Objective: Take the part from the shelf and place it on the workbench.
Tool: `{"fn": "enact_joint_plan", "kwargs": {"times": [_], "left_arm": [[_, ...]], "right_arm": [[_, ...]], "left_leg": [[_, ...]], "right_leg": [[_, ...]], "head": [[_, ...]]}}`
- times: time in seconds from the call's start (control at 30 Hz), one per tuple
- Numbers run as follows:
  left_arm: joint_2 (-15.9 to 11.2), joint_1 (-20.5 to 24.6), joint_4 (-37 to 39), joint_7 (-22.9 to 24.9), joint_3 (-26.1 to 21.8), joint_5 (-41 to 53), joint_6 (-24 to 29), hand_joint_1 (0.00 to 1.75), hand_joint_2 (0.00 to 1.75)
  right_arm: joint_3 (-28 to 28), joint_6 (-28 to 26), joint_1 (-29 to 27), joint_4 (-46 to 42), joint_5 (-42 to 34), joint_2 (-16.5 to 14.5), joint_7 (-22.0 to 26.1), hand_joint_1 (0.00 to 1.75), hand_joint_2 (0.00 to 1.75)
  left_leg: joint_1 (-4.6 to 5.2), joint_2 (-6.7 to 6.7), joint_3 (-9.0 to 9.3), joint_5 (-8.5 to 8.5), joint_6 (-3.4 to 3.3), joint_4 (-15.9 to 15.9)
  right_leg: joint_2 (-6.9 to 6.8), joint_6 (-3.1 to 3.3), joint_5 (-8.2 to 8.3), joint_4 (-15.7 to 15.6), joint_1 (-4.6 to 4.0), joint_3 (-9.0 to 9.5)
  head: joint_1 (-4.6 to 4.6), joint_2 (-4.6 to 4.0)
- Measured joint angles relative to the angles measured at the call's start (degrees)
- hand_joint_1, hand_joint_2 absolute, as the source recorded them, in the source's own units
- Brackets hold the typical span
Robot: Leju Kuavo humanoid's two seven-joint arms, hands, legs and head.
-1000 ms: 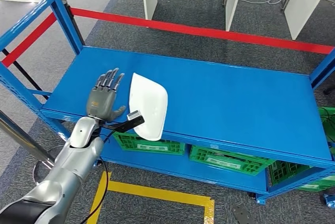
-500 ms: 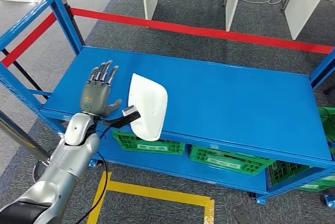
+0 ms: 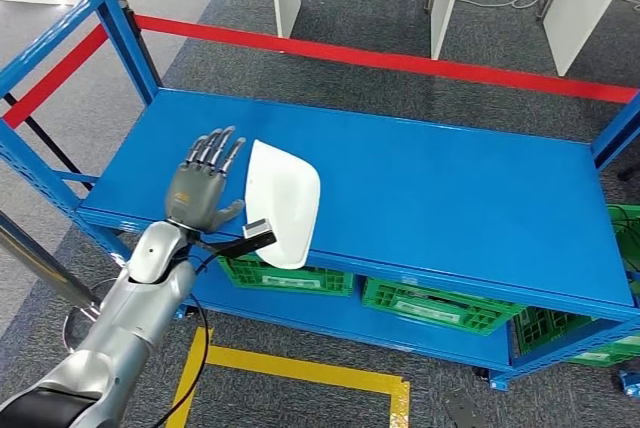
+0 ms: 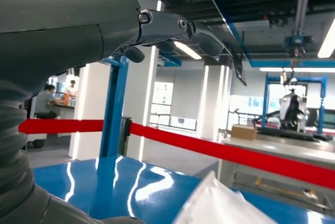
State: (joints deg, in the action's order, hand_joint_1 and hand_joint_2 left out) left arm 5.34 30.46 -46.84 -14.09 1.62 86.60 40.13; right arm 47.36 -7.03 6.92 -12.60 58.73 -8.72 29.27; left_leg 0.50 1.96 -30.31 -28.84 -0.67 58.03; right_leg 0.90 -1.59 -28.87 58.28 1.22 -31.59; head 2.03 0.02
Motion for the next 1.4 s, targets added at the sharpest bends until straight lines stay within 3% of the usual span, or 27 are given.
{"fn": "enact_joint_plan", "kwargs": {"times": [0.3,0.87,1.4], "left_arm": [[-0.54,-0.17,4.78,3.35,3.86,1.55,0.0,0.0,1.75],[-1.23,-0.26,9.03,4.61,5.45,0.32,0.0,0.0,1.75],[-1.43,-2.32,-0.42,6.92,0.97,1.0,0.02,0.0,1.75]], "right_arm": [[0.2,0.09,0.03,0.01,0.87,0.0,0.16,0.0,1.75],[0.22,0.26,-0.01,0.01,0.86,0.0,0.22,0.0,1.75],[0.22,0.26,-0.33,0.01,0.73,0.0,0.28,0.0,1.75]], "left_leg": [[0.0,0.0,0.0,0.0,0.0,-0.01],[0.0,0.0,0.0,0.0,0.0,0.0],[0.0,0.0,0.0,0.0,0.0,-0.01]], "right_leg": [[0.0,0.0,0.0,0.0,0.0,0.0],[0.0,0.0,0.0,0.0,0.0,0.0],[0.0,0.0,0.0,0.0,0.0,0.0]], "head": [[0.01,0.01],[0.01,0.0],[0.01,0.0]]}}
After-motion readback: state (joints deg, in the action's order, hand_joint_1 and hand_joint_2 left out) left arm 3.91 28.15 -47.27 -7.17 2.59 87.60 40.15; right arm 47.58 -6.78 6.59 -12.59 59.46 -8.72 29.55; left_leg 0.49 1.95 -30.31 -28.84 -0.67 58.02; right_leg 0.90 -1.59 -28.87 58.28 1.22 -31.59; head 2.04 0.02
